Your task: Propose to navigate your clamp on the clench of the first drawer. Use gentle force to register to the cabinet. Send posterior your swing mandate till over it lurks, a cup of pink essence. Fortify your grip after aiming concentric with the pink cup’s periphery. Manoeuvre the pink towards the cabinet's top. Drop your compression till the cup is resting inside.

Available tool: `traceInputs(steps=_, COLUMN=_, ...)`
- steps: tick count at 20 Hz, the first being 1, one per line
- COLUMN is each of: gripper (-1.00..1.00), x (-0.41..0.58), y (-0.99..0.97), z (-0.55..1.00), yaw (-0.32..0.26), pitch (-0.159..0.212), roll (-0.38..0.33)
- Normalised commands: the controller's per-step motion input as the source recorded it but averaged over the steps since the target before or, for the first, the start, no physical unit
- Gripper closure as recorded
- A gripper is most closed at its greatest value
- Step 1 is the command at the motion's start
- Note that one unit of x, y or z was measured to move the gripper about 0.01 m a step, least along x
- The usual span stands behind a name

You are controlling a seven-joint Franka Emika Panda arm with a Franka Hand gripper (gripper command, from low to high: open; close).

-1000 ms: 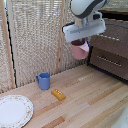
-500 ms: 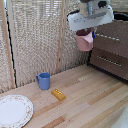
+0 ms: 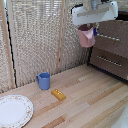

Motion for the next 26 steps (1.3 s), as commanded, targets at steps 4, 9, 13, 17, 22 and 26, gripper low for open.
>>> traceInputs(steps=4, gripper=1.00, x=0.509, y=0.15, z=0.77, yaw=-0.160, pitch=0.000, roll=-0.088)
traceInputs(steps=9, gripper=1.00, x=0.573, y=0.01, z=0.92, yaw=-0.153, pitch=0.037, roll=-0.060)
traceInputs(steps=13, gripper=1.00, x=0.470, y=-0.19, z=0.93, yaw=-0.207, pitch=0.082, roll=-0.033)
traceInputs(steps=17, gripper=1.00, x=0.420, y=-0.34, z=0.95, yaw=-0.204, pitch=0.093, roll=-0.008)
traceInputs(steps=22, gripper=1.00, x=0.374, y=-0.42, z=0.99, yaw=-0.177, pitch=0.063, roll=0.000)
traceInputs(steps=26, gripper=1.00, x=0.272, y=-0.63, z=0.99, yaw=-0.123, pitch=0.055, roll=0.028)
